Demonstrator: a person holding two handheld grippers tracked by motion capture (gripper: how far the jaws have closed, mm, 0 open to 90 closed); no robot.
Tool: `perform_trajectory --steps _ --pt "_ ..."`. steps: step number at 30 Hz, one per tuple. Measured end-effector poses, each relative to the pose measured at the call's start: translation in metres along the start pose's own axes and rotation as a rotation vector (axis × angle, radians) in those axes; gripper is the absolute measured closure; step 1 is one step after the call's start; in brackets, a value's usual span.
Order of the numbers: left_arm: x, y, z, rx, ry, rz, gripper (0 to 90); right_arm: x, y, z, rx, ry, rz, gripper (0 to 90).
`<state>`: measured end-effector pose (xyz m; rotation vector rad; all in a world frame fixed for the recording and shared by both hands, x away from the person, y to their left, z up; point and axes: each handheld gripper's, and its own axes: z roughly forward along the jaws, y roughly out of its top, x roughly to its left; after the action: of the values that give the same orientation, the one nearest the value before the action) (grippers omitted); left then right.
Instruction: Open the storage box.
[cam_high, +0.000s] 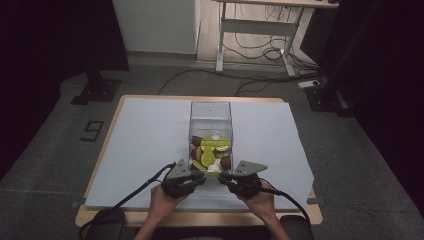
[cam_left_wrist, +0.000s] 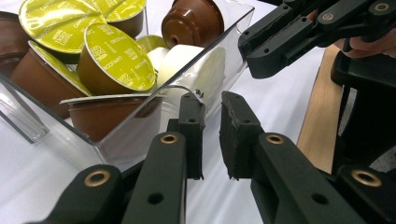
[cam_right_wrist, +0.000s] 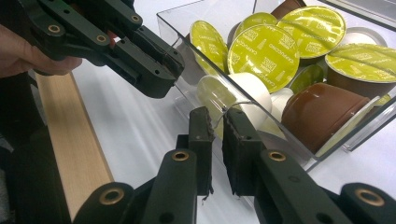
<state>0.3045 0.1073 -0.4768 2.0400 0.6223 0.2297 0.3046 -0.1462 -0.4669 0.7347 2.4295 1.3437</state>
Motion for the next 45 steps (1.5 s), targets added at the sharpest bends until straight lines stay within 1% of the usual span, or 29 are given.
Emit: perform_trajectory --steps 6,12,17,20,24,28,33,37,41,45 --pt "-0.004 -0.002 -0.002 0.004 -0.001 0.002 78.6 0.003 -0.001 -0.002 -0.002 0.009 0.004 80.6" --pt "-0.002 -0.003 -0.001 0.001 -0.014 -0.002 78.5 0.003 -0.002 -0.001 0.002 0.018 0.005 79.8" --pt "-0.001 -0.004 0.000 0.005 -0.030 -0.002 75.7 0.003 -0.003 0.001 0.022 0.025 -0.004 77.7" --pt "-0.001 -0.004 -0.002 0.005 -0.036 0.000 73.3 0.003 -0.003 -0.001 0.016 0.019 -0.002 77.1" --pt "-0.002 -0.005 -0.004 0.003 -0.038 0.006 71.1 0.001 -0.003 -0.004 0.016 0.025 0.004 75.1" --pt "-0.001 -0.006 -0.009 0.006 -0.032 0.007 67.5 0.000 -0.003 -0.007 0.014 0.022 0.004 71.9" --pt "0.002 -0.008 -0.014 0.025 -0.020 0.006 63.2 -0.003 -0.004 -0.014 -0.004 0.030 0.015 68.9" --pt "0.004 -0.011 -0.021 0.018 -0.016 0.001 61.5 -0.006 -0.005 -0.020 -0.005 0.021 0.019 66.8" --pt "0.007 -0.013 -0.029 0.005 -0.024 -0.009 58.6 -0.010 -0.008 -0.026 -0.006 0.018 0.028 65.0" --pt "0.009 -0.014 -0.035 0.002 -0.029 -0.016 56.5 -0.013 -0.009 -0.031 -0.014 0.011 0.037 63.3"
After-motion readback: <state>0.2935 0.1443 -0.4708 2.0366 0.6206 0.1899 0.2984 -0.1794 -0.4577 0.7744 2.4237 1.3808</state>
